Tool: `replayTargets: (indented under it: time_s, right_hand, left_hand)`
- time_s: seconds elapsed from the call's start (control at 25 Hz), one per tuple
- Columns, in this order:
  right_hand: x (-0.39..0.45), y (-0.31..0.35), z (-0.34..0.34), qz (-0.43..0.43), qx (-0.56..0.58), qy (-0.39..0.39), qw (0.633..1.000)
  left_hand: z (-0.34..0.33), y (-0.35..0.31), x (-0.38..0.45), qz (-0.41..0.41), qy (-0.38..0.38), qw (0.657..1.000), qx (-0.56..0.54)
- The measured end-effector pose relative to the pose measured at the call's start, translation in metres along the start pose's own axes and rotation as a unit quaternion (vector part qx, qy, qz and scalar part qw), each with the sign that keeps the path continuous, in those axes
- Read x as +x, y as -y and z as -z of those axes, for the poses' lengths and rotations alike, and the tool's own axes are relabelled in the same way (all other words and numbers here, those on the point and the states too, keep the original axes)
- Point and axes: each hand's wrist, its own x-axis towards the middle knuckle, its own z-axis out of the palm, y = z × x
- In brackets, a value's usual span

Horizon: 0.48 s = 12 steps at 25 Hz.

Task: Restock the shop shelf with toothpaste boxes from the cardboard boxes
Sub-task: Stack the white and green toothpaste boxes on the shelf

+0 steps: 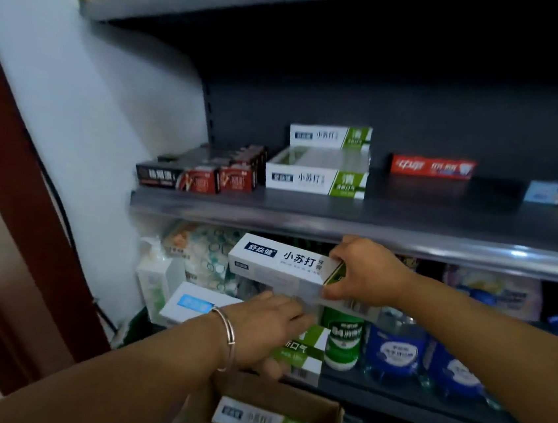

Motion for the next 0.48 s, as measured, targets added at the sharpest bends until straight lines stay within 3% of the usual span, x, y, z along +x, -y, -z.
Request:
replayTargets:
  time_s: [0.48]
  right_hand:
    - [0.053,-0.041,0.112,-0.049,0.002,-0.057,0.997]
  left_hand:
    - [0.103,0.046,0.050,-0.022,-0.085,0.994,0.070]
